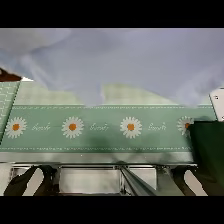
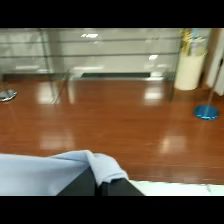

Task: Fold the shirts.

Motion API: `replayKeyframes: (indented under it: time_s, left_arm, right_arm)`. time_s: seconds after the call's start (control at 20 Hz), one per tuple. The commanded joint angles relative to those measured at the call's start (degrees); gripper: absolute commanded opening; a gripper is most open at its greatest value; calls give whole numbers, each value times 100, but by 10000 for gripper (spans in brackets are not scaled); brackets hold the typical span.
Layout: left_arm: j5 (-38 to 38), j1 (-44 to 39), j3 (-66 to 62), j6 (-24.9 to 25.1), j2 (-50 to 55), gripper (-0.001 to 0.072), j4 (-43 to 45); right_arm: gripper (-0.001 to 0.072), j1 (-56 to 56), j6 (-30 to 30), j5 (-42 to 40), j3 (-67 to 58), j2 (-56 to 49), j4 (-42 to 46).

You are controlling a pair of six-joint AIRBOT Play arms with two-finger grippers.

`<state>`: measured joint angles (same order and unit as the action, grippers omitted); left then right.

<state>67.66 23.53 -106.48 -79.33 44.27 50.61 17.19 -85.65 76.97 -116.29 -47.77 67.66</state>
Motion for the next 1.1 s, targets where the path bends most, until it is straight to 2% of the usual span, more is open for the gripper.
replayKeyframes:
  time_s: [0.0,0.1,0.25,0.45,0.55,0.75,0.9,1.05]
  left_arm:
    - [507,-50,-83,-577,-741,16,2116]
    - [505,-199,90,-651,-1104,16,2481]
    - [509,-319,542,-761,-1362,16,2483]
    - [479,-319,1829,-885,-1182,16,2291]
    - [258,-319,2608,-879,-874,16,1867]
    - [-378,-433,3530,-407,391,16,675]
    - [-1073,-960,3532,-369,1740,16,629]
    - [-1676,-1351,2999,-398,3259,16,629]
  right_arm:
    - [21,-4,-201,448,125,675,798]
    - [21,-4,-275,682,315,914,953]
    - [21,-4,-315,866,723,1023,870]
    - [21,-4,-197,796,2044,896,140]
    - [21,-4,46,514,2817,654,-308]
    - [21,-330,391,-352,3788,-457,-619]
    - [21,-916,542,-1193,3788,-1773,-553]
    - [21,-1045,208,-2118,3412,-3147,-461]
